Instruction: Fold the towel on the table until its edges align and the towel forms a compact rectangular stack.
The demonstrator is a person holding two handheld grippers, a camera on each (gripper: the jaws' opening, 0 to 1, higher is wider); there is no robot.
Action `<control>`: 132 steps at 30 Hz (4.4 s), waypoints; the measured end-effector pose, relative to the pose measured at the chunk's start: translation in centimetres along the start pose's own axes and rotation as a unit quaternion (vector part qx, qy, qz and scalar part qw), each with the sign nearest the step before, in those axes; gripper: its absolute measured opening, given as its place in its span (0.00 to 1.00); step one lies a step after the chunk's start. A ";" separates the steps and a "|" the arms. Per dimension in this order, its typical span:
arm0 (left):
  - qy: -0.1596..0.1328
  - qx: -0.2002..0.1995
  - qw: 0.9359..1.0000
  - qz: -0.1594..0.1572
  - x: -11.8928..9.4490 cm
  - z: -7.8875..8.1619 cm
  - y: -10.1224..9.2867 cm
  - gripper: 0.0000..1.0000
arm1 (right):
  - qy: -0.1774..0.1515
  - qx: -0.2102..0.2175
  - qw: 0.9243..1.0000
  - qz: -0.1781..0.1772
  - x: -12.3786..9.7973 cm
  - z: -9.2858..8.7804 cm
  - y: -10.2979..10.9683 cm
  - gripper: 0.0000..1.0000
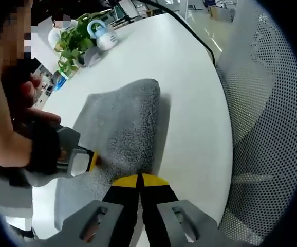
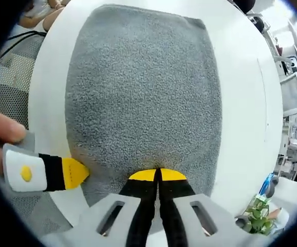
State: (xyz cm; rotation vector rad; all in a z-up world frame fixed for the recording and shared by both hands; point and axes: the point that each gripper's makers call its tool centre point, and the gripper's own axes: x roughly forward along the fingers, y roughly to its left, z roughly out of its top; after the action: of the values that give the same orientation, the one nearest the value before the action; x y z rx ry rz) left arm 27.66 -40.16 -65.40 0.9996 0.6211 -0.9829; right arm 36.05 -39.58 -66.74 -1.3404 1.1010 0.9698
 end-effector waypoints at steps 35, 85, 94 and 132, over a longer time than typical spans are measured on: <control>0.062 -0.026 0.998 -0.002 -1.1 -2.5 0.2 0.00 | -0.027 0.128 0.990 0.057 -0.3 -1.8 0.8 0.00; -0.094 -0.143 0.985 -0.012 -2.7 1.8 1.8 0.03 | -0.259 0.262 0.929 0.017 -4.1 -4.2 1.1 0.00; -0.084 -0.135 0.984 -0.086 -0.8 2.6 -2.1 0.05 | -0.240 0.250 0.938 0.032 -2.3 -7.4 2.7 0.00; -0.011 -0.064 0.996 -0.058 -0.7 0.1 -1.6 0.01 | -0.231 0.297 0.925 -0.052 -1.5 -6.7 4.4 0.00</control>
State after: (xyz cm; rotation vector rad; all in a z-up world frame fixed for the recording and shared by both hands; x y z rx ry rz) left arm 25.87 -40.27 -65.43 0.8464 0.7212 -1.0414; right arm 31.15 -46.06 -65.88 -0.6226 0.8472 0.7345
